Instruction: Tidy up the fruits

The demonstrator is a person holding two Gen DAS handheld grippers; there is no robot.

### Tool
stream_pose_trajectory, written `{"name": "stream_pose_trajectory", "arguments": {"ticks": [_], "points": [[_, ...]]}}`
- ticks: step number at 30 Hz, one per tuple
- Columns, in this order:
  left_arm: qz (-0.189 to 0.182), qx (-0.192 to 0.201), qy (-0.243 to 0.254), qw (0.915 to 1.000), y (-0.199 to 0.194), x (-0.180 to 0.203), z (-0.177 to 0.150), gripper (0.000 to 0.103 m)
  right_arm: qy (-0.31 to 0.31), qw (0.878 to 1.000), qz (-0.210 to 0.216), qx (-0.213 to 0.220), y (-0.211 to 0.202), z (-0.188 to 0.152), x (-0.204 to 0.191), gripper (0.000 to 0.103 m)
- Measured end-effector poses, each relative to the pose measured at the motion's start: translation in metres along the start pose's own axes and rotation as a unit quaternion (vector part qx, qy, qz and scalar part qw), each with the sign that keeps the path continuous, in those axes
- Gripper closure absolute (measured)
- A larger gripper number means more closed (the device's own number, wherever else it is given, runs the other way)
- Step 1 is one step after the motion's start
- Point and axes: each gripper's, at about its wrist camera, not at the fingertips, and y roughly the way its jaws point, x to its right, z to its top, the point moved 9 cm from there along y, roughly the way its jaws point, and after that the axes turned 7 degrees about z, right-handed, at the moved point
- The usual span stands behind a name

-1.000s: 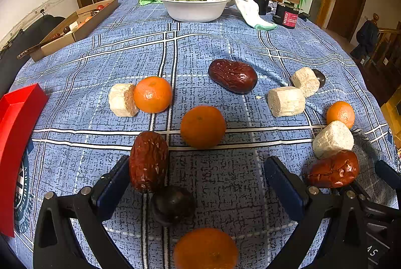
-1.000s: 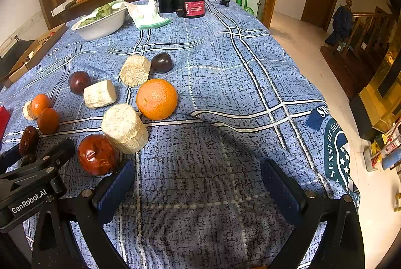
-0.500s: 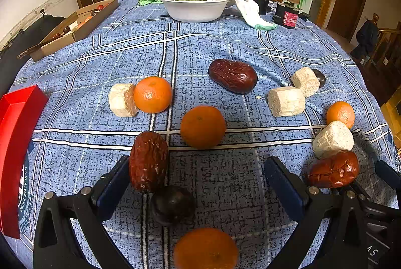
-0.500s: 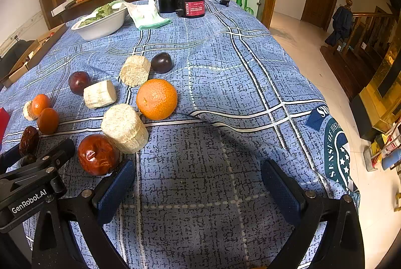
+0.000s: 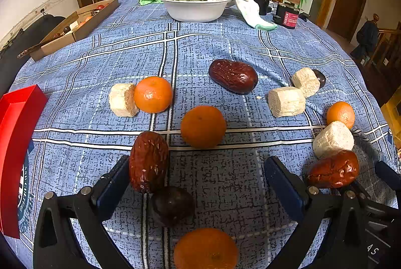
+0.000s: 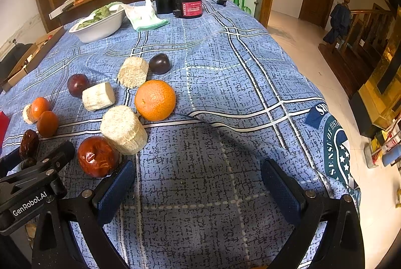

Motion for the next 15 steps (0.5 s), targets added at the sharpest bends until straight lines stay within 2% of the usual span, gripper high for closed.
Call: {"name": "stream_pose_trajectory", "arguments": {"ticks": [15], "points": [[0.0, 0.0, 0.0, 1.0, 0.0, 0.0, 0.0, 0.001, 0.0, 1.0, 0.0, 0.0, -0.0014, -0.001, 0.0018, 0.001]]}}
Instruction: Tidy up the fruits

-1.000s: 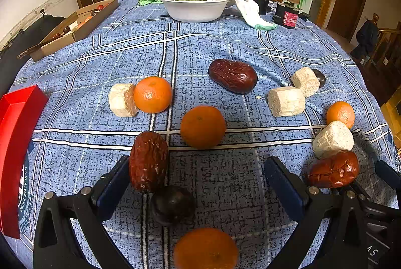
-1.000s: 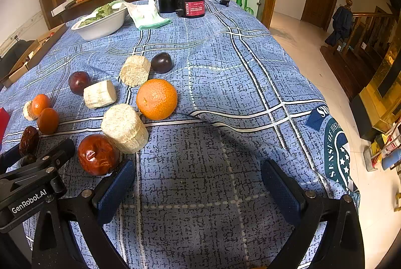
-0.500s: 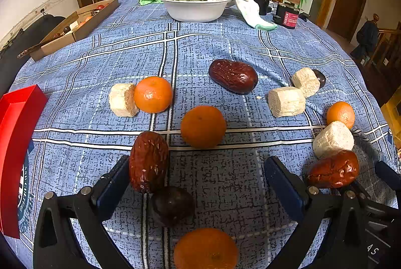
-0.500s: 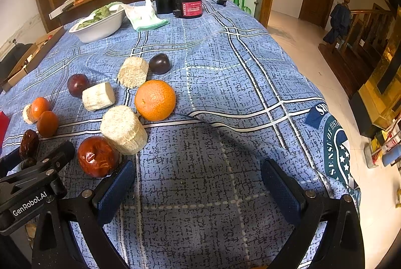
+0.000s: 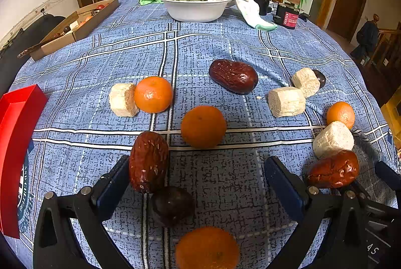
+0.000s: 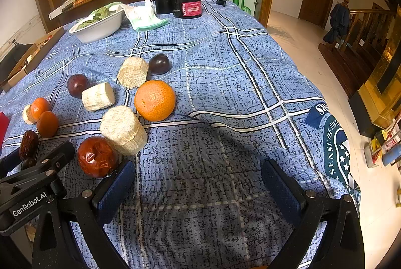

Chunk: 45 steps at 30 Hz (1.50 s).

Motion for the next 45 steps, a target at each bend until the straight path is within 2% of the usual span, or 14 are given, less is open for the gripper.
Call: {"name": "stream_pose_trajectory", "arguments": {"ticks": [21, 34, 39, 43, 45], "points": [[0.0, 0.0, 0.001, 1.0, 0.0, 0.0, 0.0, 0.001, 0.001, 1.0, 0.0, 0.0, 0.0, 0.0, 0.001, 0.001], [-0.024, -0.018, 0.04, 0.9987, -0.001, 0.0, -0.002, 0.0, 0.001, 1.0, -0.001, 0.0, 0.0, 0.0, 0.001, 0.001], [-0.049, -0.03, 0.043, 0.9974, -0.01, -0.002, -0.009, 0.002, 0.0, 1.0, -0.001, 0.0, 0.0, 0.001, 0.002, 0.001], [-0.09, 0.01, 0.03, 0.9955, -0.041, -0.011, -0.004, 0.017, 0.0, 1.0, -0.001, 0.0, 0.0, 0.0, 0.001, 0.001], [-0.125, 0.03, 0.022, 0.9914, -0.063, -0.017, -0.002, 0.022, 0.0, 1.0, -0.001, 0.0, 0.0, 0.001, 0.002, 0.001]]}}
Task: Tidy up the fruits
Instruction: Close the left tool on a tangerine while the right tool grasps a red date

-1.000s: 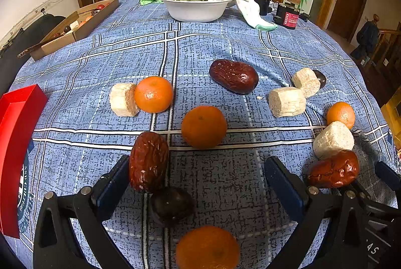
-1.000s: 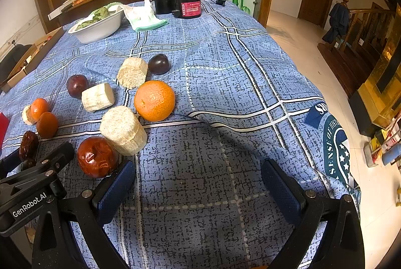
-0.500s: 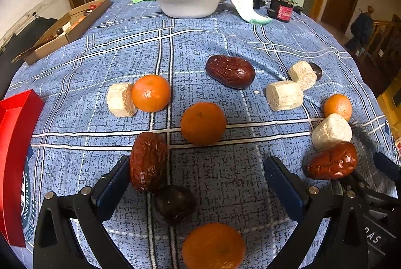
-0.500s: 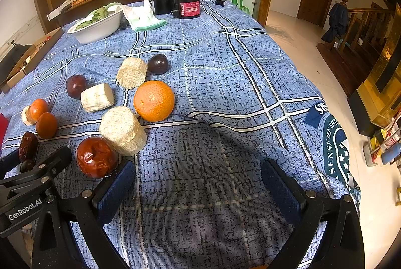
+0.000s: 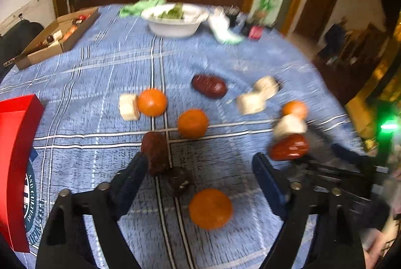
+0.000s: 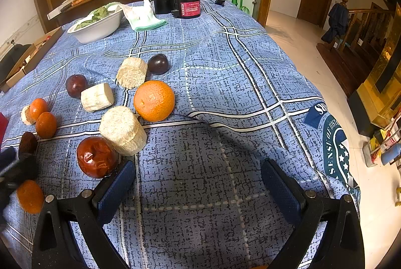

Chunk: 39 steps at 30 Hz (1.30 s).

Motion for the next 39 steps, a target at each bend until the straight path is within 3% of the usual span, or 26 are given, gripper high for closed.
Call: {"name": "stream_pose_trajectory", "arguments": {"ticks": [3, 7, 11, 16, 18, 20, 22, 25, 27, 28, 29, 30, 33, 39], "points": [[-0.026, 0.013, 0.0, 0.9996, -0.028, -0.009, 0.0, 0.023, 0.0, 1.0, 0.0, 0.0, 0.0, 0.0, 0.0, 0.001], [-0.018, 0.036, -0.009, 0.9992, -0.063, -0.045, 0.006, 0.023, 0.0, 1.0, 0.0, 0.0, 0.0, 0.0, 0.0, 0.001], [-0.039, 0.079, -0.03, 0.9956, -0.103, -0.087, 0.013, 0.023, -0.005, 1.0, 0.004, -0.002, 0.0, -0.001, 0.0, 0.001], [-0.037, 0.125, -0.067, 0.9892, -0.138, -0.138, 0.015, 0.023, -0.002, 0.999, -0.003, -0.032, 0.003, -0.001, -0.002, 0.001], [-0.036, 0.12, -0.08, 0.9889, -0.133, -0.149, 0.012, 0.023, 0.006, 0.999, -0.01, -0.03, 0.002, -0.001, -0.002, 0.001], [-0.038, 0.082, -0.088, 0.992, -0.118, -0.156, 0.002, 0.023, 0.009, 1.0, -0.013, -0.022, 0.001, -0.001, -0.002, 0.001], [-0.041, 0.043, -0.095, 0.9937, -0.1, -0.159, -0.011, 0.023, 0.006, 1.0, -0.017, -0.015, -0.006, -0.002, -0.001, 0.013], [-0.051, 0.031, -0.104, 0.9928, -0.092, -0.163, -0.02, 0.023, 0.01, 0.999, 0.0, 0.04, -0.041, 0.001, -0.004, 0.014], [-0.065, 0.03, -0.111, 0.9912, -0.087, -0.162, -0.021, 0.038, 0.017, 0.997, 0.044, 0.059, -0.061, 0.001, -0.014, 0.014], [-0.072, 0.028, -0.111, 0.9908, -0.085, -0.159, -0.023, 0.054, 0.018, 0.996, 0.062, 0.06, -0.065, -0.001, -0.019, 0.014], [-0.082, 0.025, -0.107, 0.9906, -0.082, -0.154, -0.024, 0.057, 0.02, 0.994, 0.086, 0.059, -0.068, -0.003, -0.027, 0.014], [-0.087, 0.025, -0.102, 0.9907, -0.083, -0.15, -0.024, 0.058, 0.02, 0.993, 0.101, 0.056, -0.068, -0.005, -0.032, 0.014], [-0.091, 0.033, -0.072, 0.9927, -0.087, -0.134, -0.026, 0.06, 0.019, 0.992, 0.121, 0.035, -0.055, -0.013, -0.048, 0.027], [-0.099, 0.033, -0.002, 0.9945, -0.084, -0.097, -0.029, 0.059, 0.031, 0.991, 0.131, 0.015, -0.025, -0.017, -0.062, 0.032]]}}
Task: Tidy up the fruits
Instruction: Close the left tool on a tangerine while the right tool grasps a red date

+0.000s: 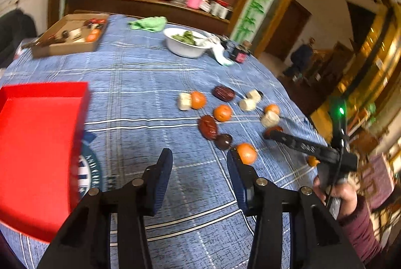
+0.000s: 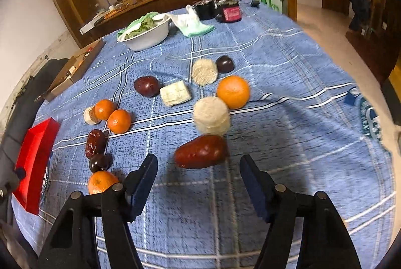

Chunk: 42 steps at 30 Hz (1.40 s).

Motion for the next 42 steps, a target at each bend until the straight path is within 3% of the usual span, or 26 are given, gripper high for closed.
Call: {"name": "stream_pose_trajectory", "arguments": {"ticks": [2, 4, 10, 13, 17, 22, 25, 28, 30, 31, 32, 35, 38, 42], "points": [[0.005, -0.003, 0.029, 0.9996, 0.007, 0.014, -0.002, 0.059, 0.004, 1.0, 0.007, 0.0, 0.006, -0.001, -0.003, 0.037], [0.005, -0.006, 0.056, 0.9984, 0.012, 0.028, -0.003, 0.059, 0.006, 1.0, 0.006, 0.004, 0.01, 0.0, -0.004, 0.054], [-0.004, -0.016, 0.139, 0.9902, 0.035, 0.075, -0.008, 0.059, 0.036, 0.998, 0.045, 0.022, 0.008, 0.006, 0.001, 0.06], [-0.014, -0.027, 0.166, 0.9857, 0.052, 0.093, -0.012, 0.07, 0.044, 0.997, 0.054, 0.038, 0.002, 0.009, 0.002, 0.067], [-0.003, -0.043, 0.195, 0.9799, 0.082, 0.105, -0.016, 0.073, 0.048, 0.996, 0.06, 0.038, 0.001, 0.009, 0.003, 0.067], [0.02, -0.035, 0.22, 0.9746, 0.096, 0.107, -0.006, 0.073, 0.051, 0.996, 0.069, 0.038, 0.001, 0.009, 0.003, 0.069], [0.029, -0.045, 0.227, 0.9725, 0.104, 0.104, -0.007, 0.058, 0.055, 0.995, 0.074, 0.037, 0.001, 0.009, 0.004, 0.069], [0.033, -0.041, 0.229, 0.9721, 0.108, 0.101, -0.01, 0.058, 0.056, 0.995, 0.077, 0.037, 0.002, 0.009, 0.003, 0.069], [0.043, -0.037, 0.238, 0.9697, 0.109, 0.103, -0.01, 0.063, 0.055, 0.995, 0.077, 0.037, 0.002, 0.009, 0.003, 0.069], [0.059, -0.031, 0.247, 0.9667, 0.108, 0.102, -0.011, 0.072, 0.055, 0.995, 0.076, 0.037, 0.002, 0.009, 0.003, 0.069], [0.06, -0.03, 0.249, 0.9663, 0.107, 0.103, -0.011, 0.072, 0.055, 0.995, 0.077, 0.037, 0.002, 0.009, 0.003, 0.069], [0.052, -0.031, 0.224, 0.9727, 0.102, 0.096, -0.01, 0.073, 0.054, 0.995, 0.076, 0.039, 0.001, 0.009, 0.003, 0.07], [0.037, -0.026, 0.177, 0.9833, 0.084, 0.08, -0.006, 0.073, 0.047, 0.995, 0.074, 0.047, -0.002, 0.01, 0.001, 0.078], [0.029, -0.001, 0.116, 0.9929, 0.048, 0.047, 0.002, 0.073, 0.036, 0.995, 0.071, 0.051, -0.004, 0.011, -0.003, 0.095]]}}
